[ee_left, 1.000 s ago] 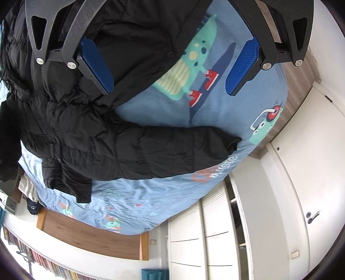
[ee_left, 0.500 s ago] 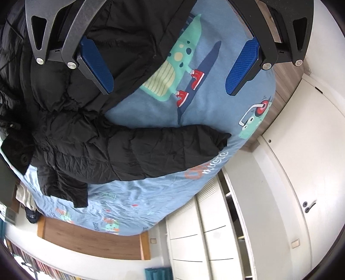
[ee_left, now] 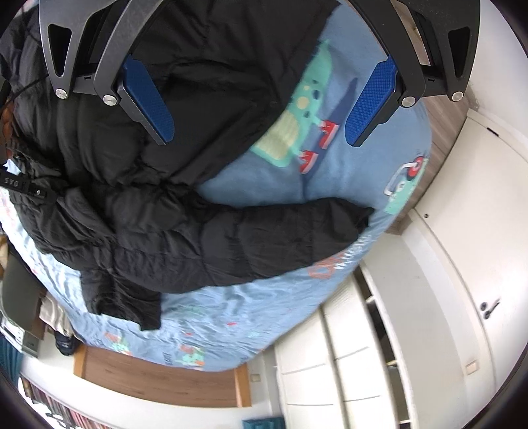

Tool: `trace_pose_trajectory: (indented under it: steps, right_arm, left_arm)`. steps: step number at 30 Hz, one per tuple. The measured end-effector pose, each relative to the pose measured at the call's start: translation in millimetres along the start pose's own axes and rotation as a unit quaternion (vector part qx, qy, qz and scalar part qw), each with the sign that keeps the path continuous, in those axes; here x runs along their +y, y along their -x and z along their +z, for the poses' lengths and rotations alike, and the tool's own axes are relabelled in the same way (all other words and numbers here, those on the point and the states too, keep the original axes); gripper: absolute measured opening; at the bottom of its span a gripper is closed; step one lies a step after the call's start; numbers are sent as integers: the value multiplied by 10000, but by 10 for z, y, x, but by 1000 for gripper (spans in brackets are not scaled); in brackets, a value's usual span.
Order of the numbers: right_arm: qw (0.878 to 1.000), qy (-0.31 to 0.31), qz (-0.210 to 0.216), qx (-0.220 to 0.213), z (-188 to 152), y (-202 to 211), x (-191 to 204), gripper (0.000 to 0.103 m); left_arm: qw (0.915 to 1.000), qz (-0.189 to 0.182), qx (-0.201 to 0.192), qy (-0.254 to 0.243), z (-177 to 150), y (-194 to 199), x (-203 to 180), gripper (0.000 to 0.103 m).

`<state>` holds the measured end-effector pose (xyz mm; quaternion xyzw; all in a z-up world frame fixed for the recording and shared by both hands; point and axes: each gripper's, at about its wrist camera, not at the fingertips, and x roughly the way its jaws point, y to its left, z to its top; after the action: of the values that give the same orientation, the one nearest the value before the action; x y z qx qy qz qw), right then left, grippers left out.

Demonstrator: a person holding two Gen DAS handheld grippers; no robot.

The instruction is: Fold large clothes

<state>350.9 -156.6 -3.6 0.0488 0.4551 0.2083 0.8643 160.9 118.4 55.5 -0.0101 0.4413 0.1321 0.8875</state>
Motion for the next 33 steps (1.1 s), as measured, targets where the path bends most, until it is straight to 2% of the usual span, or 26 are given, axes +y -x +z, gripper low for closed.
trace_pose_trajectory:
  steps: [4,9,13,18,22,26,29,33]
  right_arm:
    - [9994,-77,-130,-327,44,398,-236,70]
    - [9945,-229,-753,-697,193,780,-762,70]
    - [9908,-372,-1035,-792,321,827,-1127,70]
    - [9900,-416,-1151,-707,380,657,-1427,70]
    - [9905,-458,-1165,-574,375,421,-1560,70]
    - [9909,-500,-1175,-424,315,179,-1649,70]
    - [9914,-502,-1170,-312,224,13,-1695,70]
    - [9909,-510,-1224,-208,125,-136,-1747,70]
  left_arm:
    - [9984,-515,167,-157,121,-69,-362,102]
    - [9921,-1152,124,-475,468,-202,-1127,102]
    - [9860,-1585,126,-497,797,-467,-1823,102]
    - [9797,-1934,392,-364,1030,-988,-2509,102]
    - [9797,-1876,628,-316,1023,-1428,-2818,102]
    - [9819,-1672,835,-305,871,-1819,-2827,102]
    - [9833,-1609,680,-508,731,-1910,-2810,103]
    - [9824,-1518,731,-807,670,-1905,-2849,103]
